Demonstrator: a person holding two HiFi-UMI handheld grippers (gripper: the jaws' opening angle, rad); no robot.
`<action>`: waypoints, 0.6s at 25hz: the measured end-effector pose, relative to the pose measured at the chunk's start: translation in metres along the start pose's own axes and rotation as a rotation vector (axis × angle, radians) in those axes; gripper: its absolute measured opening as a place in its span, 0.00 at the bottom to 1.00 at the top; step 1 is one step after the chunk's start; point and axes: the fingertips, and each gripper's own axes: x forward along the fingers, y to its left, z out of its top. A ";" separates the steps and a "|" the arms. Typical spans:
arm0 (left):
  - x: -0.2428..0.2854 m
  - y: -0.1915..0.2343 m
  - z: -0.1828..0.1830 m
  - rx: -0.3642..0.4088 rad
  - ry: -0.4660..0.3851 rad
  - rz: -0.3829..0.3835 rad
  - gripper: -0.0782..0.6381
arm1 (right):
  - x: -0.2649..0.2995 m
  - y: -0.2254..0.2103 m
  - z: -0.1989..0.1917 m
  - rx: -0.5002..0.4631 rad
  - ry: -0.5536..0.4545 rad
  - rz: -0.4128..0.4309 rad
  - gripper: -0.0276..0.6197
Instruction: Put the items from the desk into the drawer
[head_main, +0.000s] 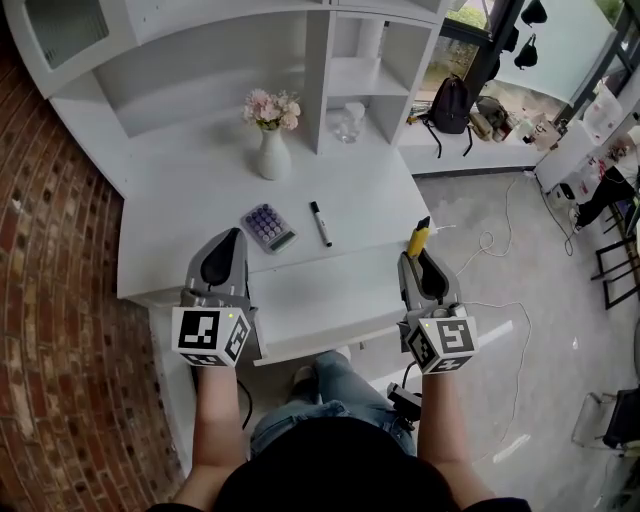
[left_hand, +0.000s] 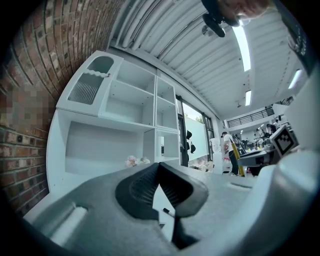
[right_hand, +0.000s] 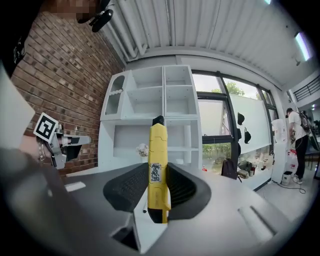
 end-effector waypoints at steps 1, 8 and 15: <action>-0.001 0.000 -0.002 -0.001 0.004 0.005 0.11 | -0.004 -0.003 -0.005 -0.002 0.006 -0.007 0.23; 0.000 -0.002 -0.020 -0.020 0.050 0.036 0.11 | -0.014 -0.032 -0.061 -0.019 0.169 -0.042 0.23; 0.018 -0.023 -0.047 -0.034 0.121 0.045 0.11 | -0.007 -0.072 -0.155 -0.049 0.476 -0.063 0.23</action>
